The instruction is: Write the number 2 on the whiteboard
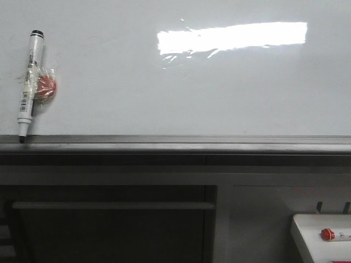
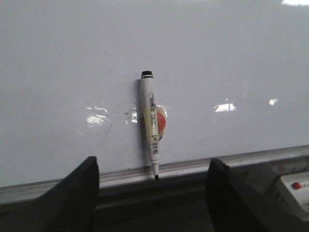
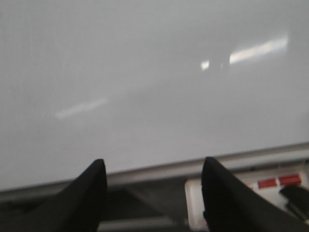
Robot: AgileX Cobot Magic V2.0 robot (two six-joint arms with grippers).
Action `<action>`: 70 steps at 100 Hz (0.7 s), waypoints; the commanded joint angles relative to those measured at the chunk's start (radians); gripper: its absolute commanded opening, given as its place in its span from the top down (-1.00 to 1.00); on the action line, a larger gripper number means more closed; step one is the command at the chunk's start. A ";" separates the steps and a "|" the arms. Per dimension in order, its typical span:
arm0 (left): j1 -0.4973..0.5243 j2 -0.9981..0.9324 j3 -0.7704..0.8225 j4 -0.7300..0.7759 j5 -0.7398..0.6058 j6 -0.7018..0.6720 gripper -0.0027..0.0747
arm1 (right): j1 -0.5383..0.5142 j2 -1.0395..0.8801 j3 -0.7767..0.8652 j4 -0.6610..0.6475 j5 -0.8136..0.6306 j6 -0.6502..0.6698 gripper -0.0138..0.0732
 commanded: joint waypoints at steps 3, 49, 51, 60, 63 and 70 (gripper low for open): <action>0.004 0.080 -0.066 -0.003 -0.040 0.058 -0.23 | 0.042 0.083 -0.098 0.182 0.048 -0.110 -0.21; -0.075 0.209 -0.088 -0.033 -0.063 0.139 -0.21 | 0.082 0.137 -0.203 0.704 -0.011 -0.773 -0.21; -0.079 0.215 -0.088 -0.040 -0.061 0.134 -0.21 | 0.082 0.137 -0.203 0.703 -0.023 -0.773 -0.21; -0.093 0.272 -0.107 -0.063 -0.027 0.079 -0.20 | 0.082 0.137 -0.203 0.703 -0.076 -0.774 -0.21; -0.096 0.298 -0.116 -0.063 -0.015 0.049 -0.20 | 0.082 0.137 -0.203 0.703 -0.091 -0.774 -0.21; -0.096 0.351 -0.145 -0.070 0.009 0.023 -0.20 | 0.082 0.137 -0.203 0.703 -0.122 -0.774 -0.21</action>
